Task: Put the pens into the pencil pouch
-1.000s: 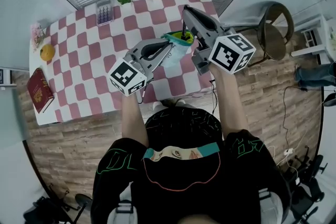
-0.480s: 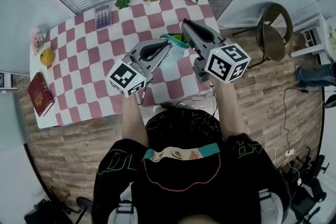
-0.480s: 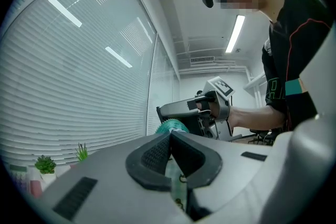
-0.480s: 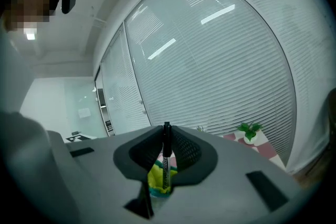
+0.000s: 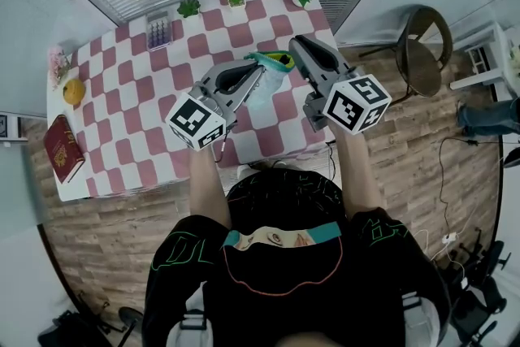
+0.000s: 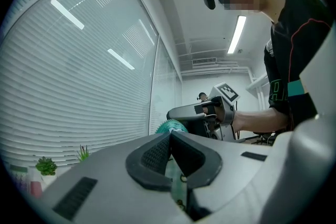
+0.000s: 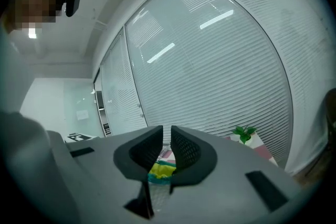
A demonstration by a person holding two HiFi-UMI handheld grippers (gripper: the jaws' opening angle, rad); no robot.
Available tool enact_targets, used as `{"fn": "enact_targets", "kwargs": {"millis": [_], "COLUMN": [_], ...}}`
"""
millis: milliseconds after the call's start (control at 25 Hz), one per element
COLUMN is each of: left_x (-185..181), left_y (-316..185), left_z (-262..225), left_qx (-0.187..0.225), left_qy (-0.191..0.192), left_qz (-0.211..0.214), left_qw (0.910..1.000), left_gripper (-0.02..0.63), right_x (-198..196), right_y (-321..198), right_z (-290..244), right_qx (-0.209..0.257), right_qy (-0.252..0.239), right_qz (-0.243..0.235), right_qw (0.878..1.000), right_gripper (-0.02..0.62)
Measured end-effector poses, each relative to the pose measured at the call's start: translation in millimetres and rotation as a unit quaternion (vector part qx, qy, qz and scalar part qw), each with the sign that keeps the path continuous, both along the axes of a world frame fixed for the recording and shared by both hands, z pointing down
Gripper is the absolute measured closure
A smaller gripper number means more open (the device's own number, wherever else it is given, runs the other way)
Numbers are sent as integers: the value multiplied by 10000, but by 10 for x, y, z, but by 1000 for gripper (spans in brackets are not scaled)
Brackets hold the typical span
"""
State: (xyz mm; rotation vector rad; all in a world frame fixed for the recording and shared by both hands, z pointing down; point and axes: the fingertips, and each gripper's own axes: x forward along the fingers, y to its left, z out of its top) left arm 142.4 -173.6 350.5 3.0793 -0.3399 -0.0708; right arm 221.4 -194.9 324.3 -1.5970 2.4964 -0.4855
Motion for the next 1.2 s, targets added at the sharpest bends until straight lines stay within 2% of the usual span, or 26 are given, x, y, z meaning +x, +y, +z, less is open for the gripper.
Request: {"fn": "enact_targets", "kwargs": {"millis": [280,520,680,800,1000,1200], "left_x": [87,184,193,123,-109,-295], "left_y": [-159,-312,-446,-595,-839,-981], "left_z": [-70,-230,-336,-389,-374,-308], "left_qx": [130,194,90,-43,-235,-268], "left_qy": [-263,-283,-163,-99,-111,-199], "left_qz": [-487,-1010,-1517,-2089,-3047,-3658], "left_qw": [9984,9943,9883,9779,9521,9301], "left_gripper": [607,607,607,607,607,607], "right_x": [217,369,488,571,668,706], "right_y": [-47,-144,-205,-233,-279,-322], "right_z": [25,3,16,33,74,102], "right_qx": [-3,43,20,-13,-39,13], "right_qy": [-44,-13,161,314,651,1053], "right_qz": [275,498,739,901,1083,1238], "right_qw": [9996,9987,9971,9954,9920,9867], "right_gripper": [564,583,589,591,592,592]}}
